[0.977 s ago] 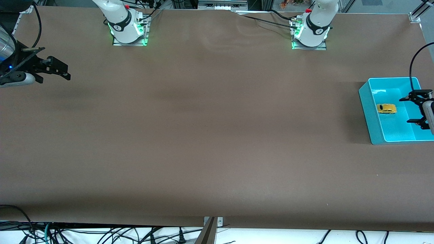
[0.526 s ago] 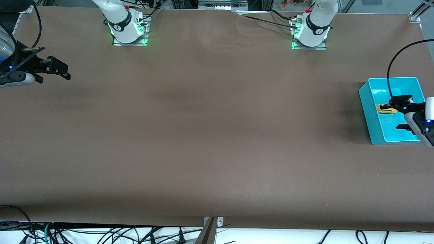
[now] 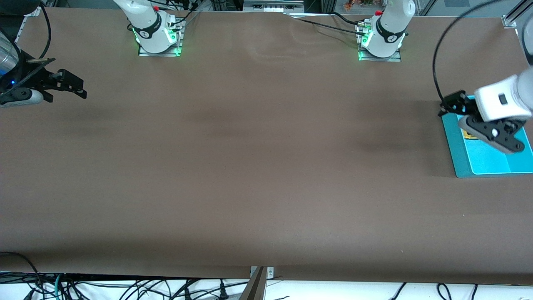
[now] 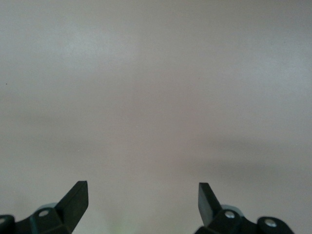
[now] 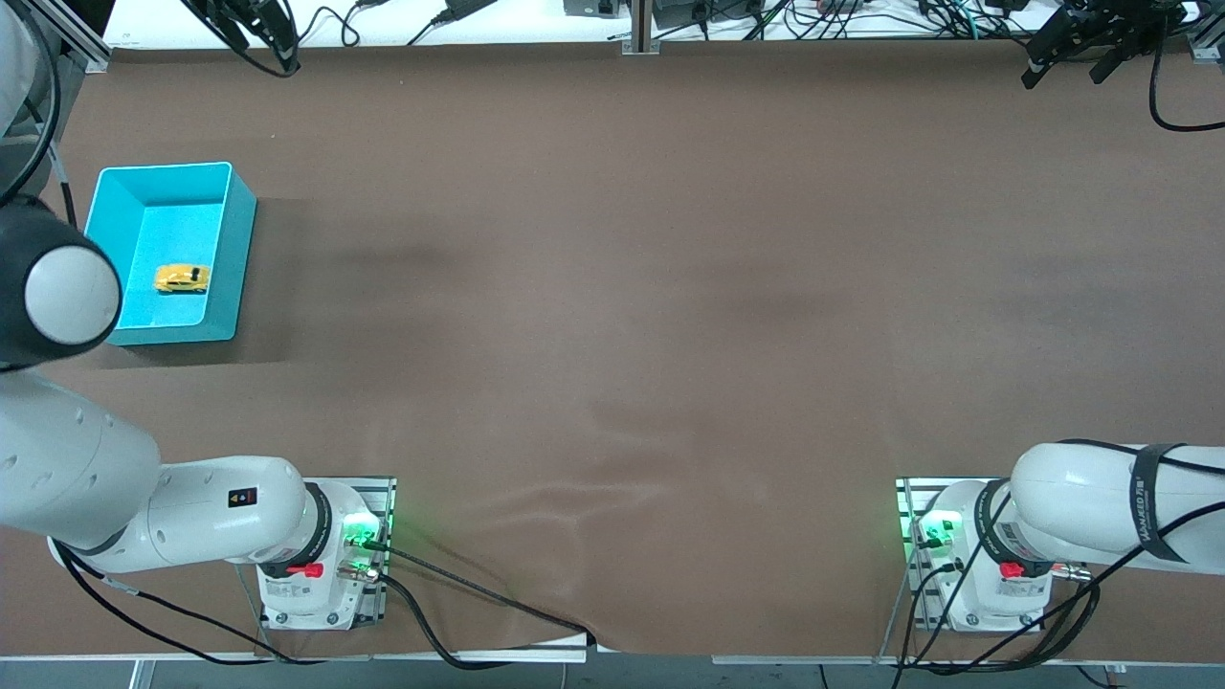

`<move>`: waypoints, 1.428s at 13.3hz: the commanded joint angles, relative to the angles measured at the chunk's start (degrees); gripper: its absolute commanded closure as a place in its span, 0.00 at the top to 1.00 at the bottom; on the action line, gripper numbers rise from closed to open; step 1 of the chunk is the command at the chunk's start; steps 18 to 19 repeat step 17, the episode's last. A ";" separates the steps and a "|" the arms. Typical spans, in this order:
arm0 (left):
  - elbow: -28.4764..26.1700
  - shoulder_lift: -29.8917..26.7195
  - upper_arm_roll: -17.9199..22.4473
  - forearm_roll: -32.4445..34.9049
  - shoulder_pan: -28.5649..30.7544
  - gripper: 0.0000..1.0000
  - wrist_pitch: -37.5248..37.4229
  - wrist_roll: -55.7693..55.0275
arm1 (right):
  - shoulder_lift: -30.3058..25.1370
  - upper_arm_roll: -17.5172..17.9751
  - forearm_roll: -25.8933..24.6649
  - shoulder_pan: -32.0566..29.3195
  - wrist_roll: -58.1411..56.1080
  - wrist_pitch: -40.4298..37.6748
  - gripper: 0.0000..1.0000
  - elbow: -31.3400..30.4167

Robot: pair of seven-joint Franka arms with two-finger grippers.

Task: Wind and store yellow beetle car

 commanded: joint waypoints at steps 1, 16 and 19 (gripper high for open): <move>-11.24 -7.90 6.99 -1.50 -4.09 1.00 11.29 -10.89 | 0.51 0.20 -0.34 -0.17 0.79 -1.43 1.00 1.62; -16.38 -11.63 12.99 -1.77 -10.44 1.00 13.90 -10.83 | 0.51 0.20 -0.17 -0.17 0.88 -1.52 1.00 1.53; -16.29 -11.36 12.99 -1.77 -10.18 1.00 13.90 -10.83 | 0.51 0.20 -0.17 -0.25 0.88 -1.43 1.00 1.62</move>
